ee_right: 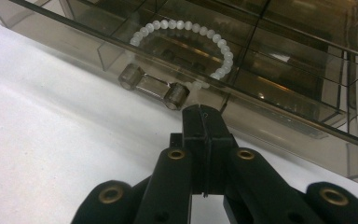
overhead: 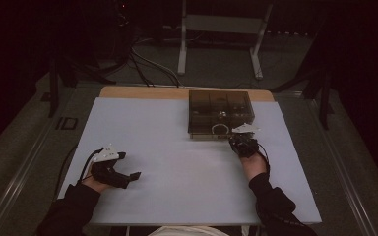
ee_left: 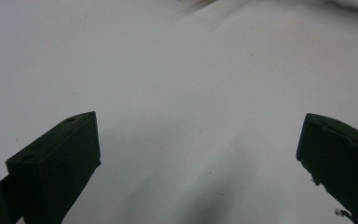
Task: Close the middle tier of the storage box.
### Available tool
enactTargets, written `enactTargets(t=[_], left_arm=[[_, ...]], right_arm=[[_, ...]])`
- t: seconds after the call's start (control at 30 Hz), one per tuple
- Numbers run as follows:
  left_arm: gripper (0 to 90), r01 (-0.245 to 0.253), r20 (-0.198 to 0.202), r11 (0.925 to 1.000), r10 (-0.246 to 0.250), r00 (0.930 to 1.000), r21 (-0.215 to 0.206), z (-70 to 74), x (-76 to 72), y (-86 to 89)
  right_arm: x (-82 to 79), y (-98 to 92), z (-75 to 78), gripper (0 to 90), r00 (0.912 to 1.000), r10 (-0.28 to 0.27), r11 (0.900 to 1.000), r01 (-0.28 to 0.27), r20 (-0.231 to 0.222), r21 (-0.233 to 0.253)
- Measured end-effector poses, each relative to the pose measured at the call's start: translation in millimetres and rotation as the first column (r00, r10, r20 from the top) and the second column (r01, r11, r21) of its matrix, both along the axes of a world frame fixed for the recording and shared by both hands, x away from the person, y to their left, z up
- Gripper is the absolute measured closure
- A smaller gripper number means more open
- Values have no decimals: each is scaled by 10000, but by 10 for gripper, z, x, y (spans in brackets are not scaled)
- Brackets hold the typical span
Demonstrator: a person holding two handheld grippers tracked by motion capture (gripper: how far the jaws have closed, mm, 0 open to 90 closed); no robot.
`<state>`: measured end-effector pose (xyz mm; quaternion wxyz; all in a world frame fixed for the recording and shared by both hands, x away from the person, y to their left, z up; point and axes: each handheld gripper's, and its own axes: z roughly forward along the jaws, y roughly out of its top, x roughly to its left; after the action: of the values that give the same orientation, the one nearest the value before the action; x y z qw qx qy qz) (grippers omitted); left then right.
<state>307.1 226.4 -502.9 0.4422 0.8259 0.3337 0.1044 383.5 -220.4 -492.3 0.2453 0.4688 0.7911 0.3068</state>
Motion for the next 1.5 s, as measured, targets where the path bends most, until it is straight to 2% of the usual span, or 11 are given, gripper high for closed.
enactTargets(t=[1.5], left_arm=[[9,21,21,10000,-21,10000,60,11,-7,0]], right_arm=[[114,-44,-2,900,9996,-282,9996,283,-7,54]])
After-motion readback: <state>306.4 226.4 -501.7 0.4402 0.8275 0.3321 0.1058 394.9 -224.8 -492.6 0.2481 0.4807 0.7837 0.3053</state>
